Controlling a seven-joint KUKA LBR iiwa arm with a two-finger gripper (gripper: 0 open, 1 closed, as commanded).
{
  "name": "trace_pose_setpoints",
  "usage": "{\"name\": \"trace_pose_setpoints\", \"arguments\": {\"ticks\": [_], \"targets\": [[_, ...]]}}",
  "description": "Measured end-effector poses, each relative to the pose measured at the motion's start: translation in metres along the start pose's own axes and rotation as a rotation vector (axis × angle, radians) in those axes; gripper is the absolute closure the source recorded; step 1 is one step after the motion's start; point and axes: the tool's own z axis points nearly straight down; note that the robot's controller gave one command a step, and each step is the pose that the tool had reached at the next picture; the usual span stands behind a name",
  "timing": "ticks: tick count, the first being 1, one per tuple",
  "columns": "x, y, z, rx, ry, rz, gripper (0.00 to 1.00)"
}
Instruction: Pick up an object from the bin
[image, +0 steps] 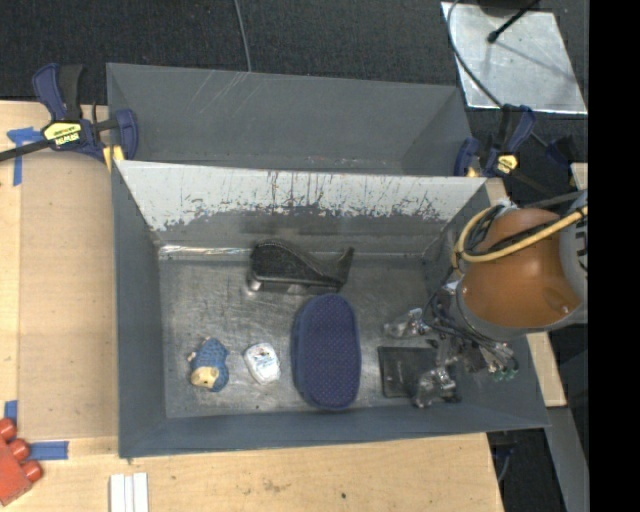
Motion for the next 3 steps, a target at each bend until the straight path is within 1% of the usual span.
{"name": "trace_pose_setpoints", "arguments": {"ticks": [1,2,3], "targets": [[-0.003,0.019,0.001,0.006,-0.01,-0.399,0.0],[-0.004,0.02,0.0,0.004,-0.013,-0.401,1.0],[-0.015,0.006,-0.143,0.004,-0.007,-0.382,1.0]]}}
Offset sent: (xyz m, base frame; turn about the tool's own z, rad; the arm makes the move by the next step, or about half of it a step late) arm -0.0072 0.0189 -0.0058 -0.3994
